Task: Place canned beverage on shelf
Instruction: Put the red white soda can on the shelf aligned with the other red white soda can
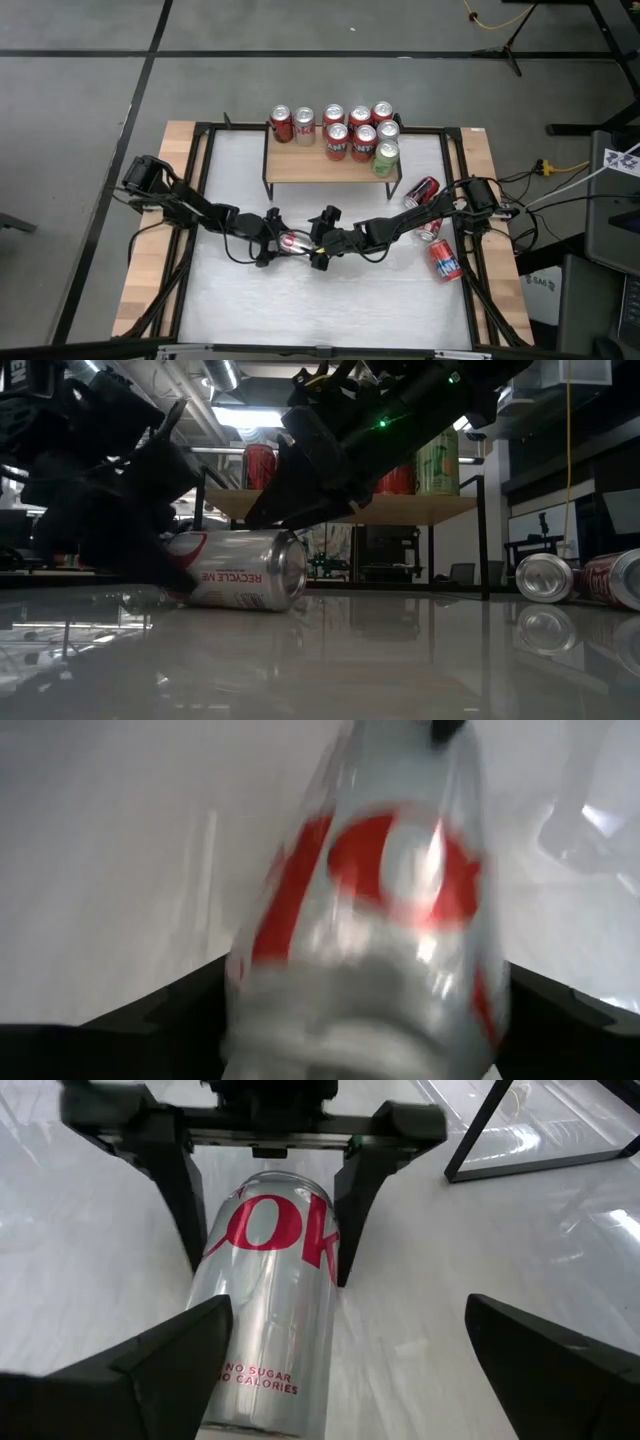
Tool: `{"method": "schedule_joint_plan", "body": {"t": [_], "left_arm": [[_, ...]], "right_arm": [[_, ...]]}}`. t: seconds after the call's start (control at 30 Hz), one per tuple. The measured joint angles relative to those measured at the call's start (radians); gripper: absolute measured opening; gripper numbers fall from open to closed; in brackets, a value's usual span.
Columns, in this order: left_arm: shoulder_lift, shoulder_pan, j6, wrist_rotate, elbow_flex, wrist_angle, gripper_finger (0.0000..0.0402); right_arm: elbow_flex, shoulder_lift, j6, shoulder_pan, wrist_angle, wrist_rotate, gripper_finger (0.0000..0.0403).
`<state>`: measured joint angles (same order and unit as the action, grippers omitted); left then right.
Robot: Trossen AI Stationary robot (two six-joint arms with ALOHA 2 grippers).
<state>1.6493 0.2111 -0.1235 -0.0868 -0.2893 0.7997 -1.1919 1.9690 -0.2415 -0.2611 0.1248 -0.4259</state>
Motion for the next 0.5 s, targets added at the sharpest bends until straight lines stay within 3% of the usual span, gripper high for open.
{"method": "schedule_joint_plan", "body": {"t": [0.33, 0.5], "left_arm": [[-0.006, -0.001, -0.086, -0.001, 0.0, -0.025, 0.0267], [-0.006, -0.001, -0.087, -0.001, 0.0, -0.024, 0.0265]], "right_arm": [[0.0, 0.0, 0.0, 0.0, -0.001, 0.0, 0.0392], [0.0, 0.0, 0.0, 0.0, -0.001, 0.0, 0.0392]]}}
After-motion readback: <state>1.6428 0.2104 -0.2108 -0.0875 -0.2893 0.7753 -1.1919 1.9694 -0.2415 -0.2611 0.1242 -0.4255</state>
